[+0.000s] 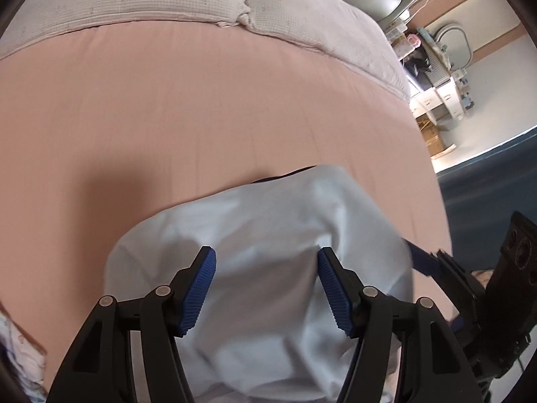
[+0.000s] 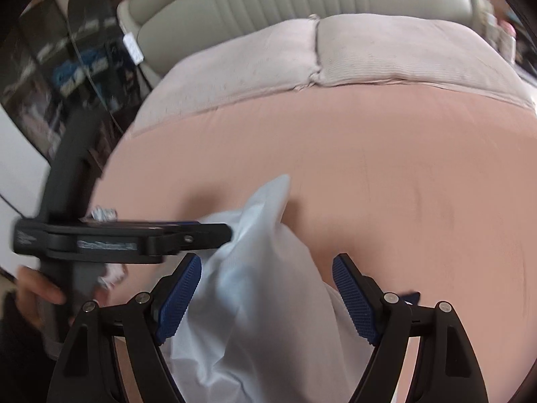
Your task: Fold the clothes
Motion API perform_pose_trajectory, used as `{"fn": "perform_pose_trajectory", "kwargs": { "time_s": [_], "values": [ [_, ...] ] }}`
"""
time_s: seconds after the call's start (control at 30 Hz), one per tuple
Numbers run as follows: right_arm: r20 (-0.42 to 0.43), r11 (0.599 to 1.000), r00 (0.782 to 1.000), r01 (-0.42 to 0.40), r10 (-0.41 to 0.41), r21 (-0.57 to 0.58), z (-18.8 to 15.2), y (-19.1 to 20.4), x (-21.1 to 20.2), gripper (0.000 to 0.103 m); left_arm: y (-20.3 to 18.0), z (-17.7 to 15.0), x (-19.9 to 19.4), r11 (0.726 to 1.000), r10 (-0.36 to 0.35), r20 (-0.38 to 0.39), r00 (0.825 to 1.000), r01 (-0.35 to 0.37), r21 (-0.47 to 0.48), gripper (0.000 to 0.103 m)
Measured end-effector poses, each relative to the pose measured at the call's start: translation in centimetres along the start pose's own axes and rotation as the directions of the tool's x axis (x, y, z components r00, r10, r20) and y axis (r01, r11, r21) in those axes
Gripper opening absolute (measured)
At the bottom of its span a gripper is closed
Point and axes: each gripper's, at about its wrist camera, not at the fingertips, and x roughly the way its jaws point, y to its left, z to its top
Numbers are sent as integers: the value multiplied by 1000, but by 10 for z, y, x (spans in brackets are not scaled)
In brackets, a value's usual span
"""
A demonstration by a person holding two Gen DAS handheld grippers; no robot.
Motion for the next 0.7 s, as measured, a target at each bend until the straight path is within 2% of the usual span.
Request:
{"fn": "perform_pose_trajectory", "kwargs": {
  "time_s": [0.07, 0.23, 0.37, 0.57, 0.7],
  "values": [
    [-23, 1000, 1000, -6, 6, 12, -4, 1, 10, 51, 1, -1, -3, 1000, 13, -2, 1000, -13, 13, 61],
    [-20, 1000, 1000, 4, -4, 8, -15, 9, 10, 38, 15, -5, -8, 1000, 2, -7, 1000, -2, -11, 61],
    [-13, 1000, 1000, 15, -15, -9, -24, 16, 1, 20, 19, -1, -5, 999, -16, -9, 1000, 16, -39, 61],
    [6, 999, 1000, -18, 19, -47, -39, 30, -9, 17, 17, -1, -10, 999, -36, 0, 999, 36, -17, 61],
    [-20, 996, 998, -61, 60, -71, -60, 41, -17, 17, 17, 0, -16, 998, -64, 15, 998, 64, -8, 61]
  ]
}}
